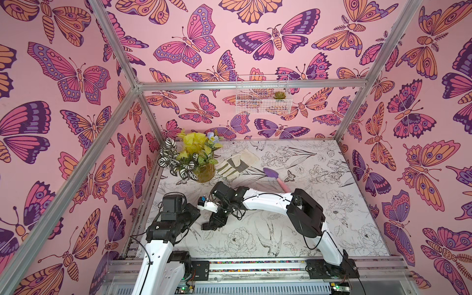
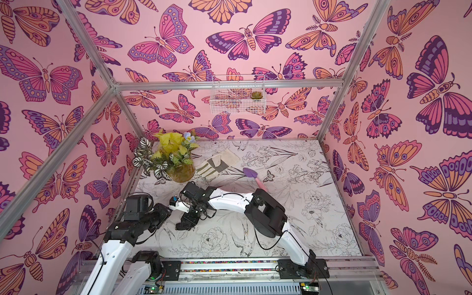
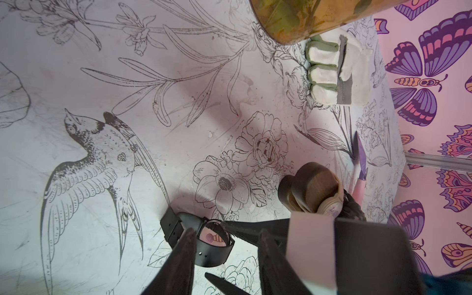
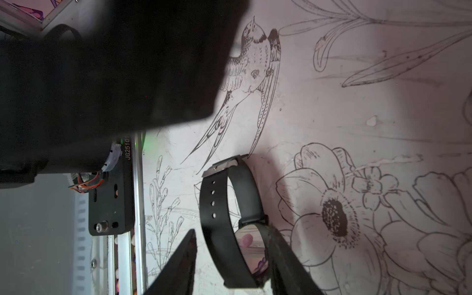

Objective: Place watch on stand
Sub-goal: Pick up the watch at the center of the board.

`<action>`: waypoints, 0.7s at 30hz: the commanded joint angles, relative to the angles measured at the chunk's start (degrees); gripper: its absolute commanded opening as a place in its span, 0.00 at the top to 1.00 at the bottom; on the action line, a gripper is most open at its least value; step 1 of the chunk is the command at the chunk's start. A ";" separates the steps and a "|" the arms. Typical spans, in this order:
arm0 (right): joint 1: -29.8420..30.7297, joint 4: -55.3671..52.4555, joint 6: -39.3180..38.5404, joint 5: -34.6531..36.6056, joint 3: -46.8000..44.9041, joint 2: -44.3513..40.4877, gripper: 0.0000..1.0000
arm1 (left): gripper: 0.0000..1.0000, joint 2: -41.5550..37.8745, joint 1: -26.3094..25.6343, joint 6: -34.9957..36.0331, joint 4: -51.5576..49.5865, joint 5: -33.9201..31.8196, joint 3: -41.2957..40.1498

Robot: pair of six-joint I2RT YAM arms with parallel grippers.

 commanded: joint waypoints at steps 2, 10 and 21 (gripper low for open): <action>0.69 -1.07 -0.54 -2.48 0.66 0.94 0.57 | 0.58 1.20 1.02 1.18 2.32 3.48 -1.62; 0.69 -0.31 0.83 -4.71 -0.92 0.71 0.78 | 0.59 2.97 1.46 1.33 5.11 6.45 -2.00; 0.11 3.25 5.19 -7.18 -3.99 -0.32 1.00 | 0.59 2.28 1.47 1.71 5.14 8.70 -1.29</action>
